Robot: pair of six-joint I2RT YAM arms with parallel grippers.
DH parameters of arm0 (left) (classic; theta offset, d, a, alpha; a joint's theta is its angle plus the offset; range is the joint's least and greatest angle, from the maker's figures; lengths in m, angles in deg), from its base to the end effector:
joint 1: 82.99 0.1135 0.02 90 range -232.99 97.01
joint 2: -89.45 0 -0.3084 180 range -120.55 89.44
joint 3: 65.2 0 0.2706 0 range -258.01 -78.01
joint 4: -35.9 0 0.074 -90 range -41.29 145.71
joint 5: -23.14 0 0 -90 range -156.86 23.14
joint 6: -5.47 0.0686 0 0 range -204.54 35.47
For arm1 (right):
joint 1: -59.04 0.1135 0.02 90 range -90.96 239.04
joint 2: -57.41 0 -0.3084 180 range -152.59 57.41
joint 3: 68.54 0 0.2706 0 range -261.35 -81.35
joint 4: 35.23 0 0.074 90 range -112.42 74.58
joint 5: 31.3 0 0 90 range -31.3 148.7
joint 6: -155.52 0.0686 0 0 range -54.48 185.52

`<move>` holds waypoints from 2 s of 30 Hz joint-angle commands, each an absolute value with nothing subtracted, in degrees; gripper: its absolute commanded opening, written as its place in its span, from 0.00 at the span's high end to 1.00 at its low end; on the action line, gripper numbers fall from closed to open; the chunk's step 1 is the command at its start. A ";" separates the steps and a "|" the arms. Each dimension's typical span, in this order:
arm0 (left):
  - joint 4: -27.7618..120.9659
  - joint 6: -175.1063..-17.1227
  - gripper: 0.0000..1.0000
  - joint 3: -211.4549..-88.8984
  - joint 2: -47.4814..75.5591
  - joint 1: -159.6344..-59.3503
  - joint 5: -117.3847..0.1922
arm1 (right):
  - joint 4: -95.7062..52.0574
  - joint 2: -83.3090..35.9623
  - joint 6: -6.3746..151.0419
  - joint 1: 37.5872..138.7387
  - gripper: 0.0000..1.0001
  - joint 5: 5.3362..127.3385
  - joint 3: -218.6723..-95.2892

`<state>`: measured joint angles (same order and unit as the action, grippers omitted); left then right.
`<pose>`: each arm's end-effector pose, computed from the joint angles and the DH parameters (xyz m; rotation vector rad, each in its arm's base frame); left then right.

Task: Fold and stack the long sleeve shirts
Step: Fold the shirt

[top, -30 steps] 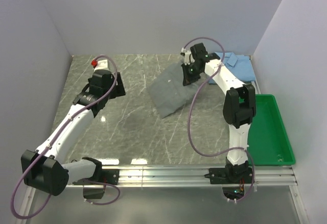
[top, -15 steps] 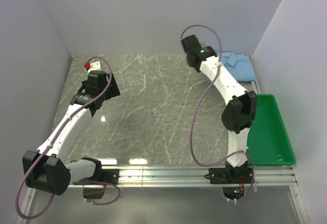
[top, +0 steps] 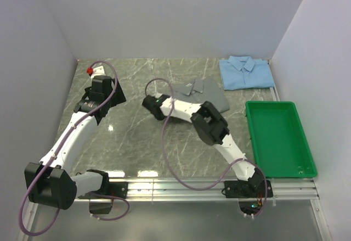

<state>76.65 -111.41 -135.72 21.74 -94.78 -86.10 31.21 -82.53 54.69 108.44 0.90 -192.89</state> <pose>0.2814 -0.0356 0.3268 -0.4657 2.1400 -0.0038 0.3903 0.3662 0.1298 -1.1336 2.1398 -1.2051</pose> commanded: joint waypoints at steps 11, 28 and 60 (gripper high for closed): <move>76.30 -113.45 0.13 -135.66 24.67 -92.75 -88.04 | 38.32 -83.49 67.46 122.05 0.54 9.90 -200.00; 73.40 -116.79 0.13 -134.61 27.75 -84.40 -80.75 | 28.04 -58.36 72.37 123.12 0.51 33.82 -187.29; 61.55 -134.01 0.29 -138.38 6.23 -100.39 -59.74 | 9.67 -41.30 79.83 94.23 0.59 57.81 -160.81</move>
<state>66.66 -130.47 -133.56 9.18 -97.78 -60.42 13.92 -47.78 76.04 102.91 60.57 -162.80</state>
